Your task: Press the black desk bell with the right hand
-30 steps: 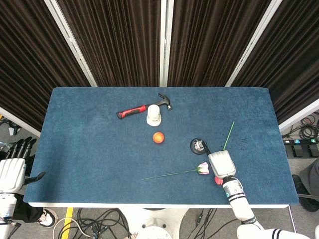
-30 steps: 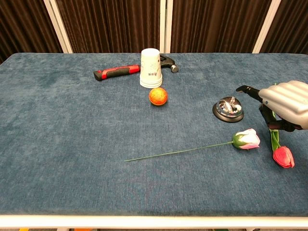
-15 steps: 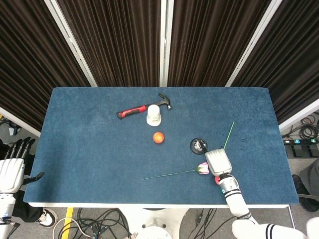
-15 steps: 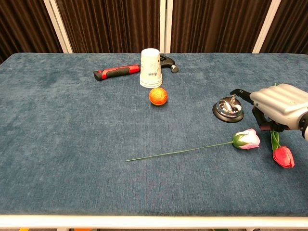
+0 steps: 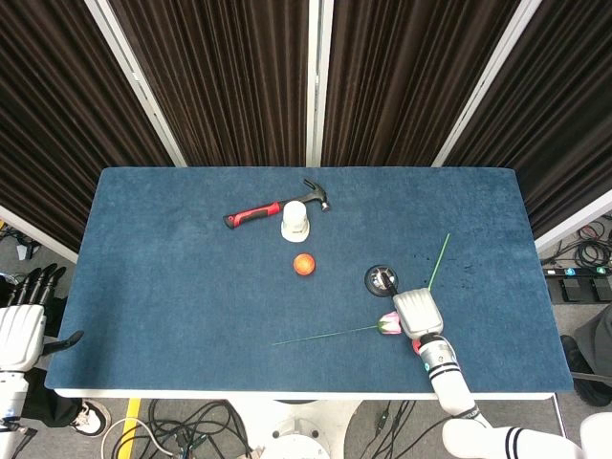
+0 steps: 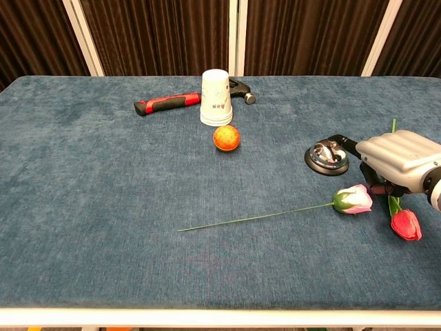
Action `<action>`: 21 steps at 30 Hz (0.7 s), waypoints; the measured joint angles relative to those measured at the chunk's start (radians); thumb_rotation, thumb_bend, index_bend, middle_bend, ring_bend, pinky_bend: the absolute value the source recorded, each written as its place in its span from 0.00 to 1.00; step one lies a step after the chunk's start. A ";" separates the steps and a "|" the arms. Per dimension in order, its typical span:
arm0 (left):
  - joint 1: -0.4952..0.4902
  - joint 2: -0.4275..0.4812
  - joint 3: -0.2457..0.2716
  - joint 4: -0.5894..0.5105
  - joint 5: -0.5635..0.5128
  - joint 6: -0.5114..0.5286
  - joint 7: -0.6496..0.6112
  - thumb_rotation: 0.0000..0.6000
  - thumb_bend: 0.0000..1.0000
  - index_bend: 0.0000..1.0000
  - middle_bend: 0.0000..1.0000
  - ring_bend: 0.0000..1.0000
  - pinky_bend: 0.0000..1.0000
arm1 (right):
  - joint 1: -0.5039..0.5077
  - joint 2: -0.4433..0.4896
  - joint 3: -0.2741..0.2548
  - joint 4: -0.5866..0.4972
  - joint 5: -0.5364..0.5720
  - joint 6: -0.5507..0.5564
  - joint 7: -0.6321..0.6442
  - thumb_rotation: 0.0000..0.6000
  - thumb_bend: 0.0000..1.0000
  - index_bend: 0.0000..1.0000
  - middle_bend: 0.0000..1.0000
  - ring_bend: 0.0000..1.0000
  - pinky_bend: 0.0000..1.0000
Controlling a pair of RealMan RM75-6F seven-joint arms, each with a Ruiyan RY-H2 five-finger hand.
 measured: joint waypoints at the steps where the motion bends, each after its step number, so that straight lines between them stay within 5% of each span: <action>1: 0.000 0.000 0.000 0.000 0.000 0.000 0.000 1.00 0.11 0.09 0.05 0.00 0.15 | 0.001 0.001 0.000 -0.003 -0.003 0.003 0.004 1.00 1.00 0.00 0.84 0.76 0.61; 10: -0.002 0.001 0.000 -0.004 0.003 -0.001 0.005 1.00 0.11 0.09 0.05 0.00 0.15 | -0.003 0.030 0.000 -0.047 -0.055 0.054 0.040 1.00 1.00 0.00 0.85 0.76 0.61; 21: -0.001 0.003 -0.001 -0.005 -0.001 -0.004 0.003 1.00 0.11 0.09 0.05 0.00 0.15 | 0.010 0.007 -0.012 -0.003 0.013 0.013 0.009 1.00 1.00 0.00 0.84 0.76 0.61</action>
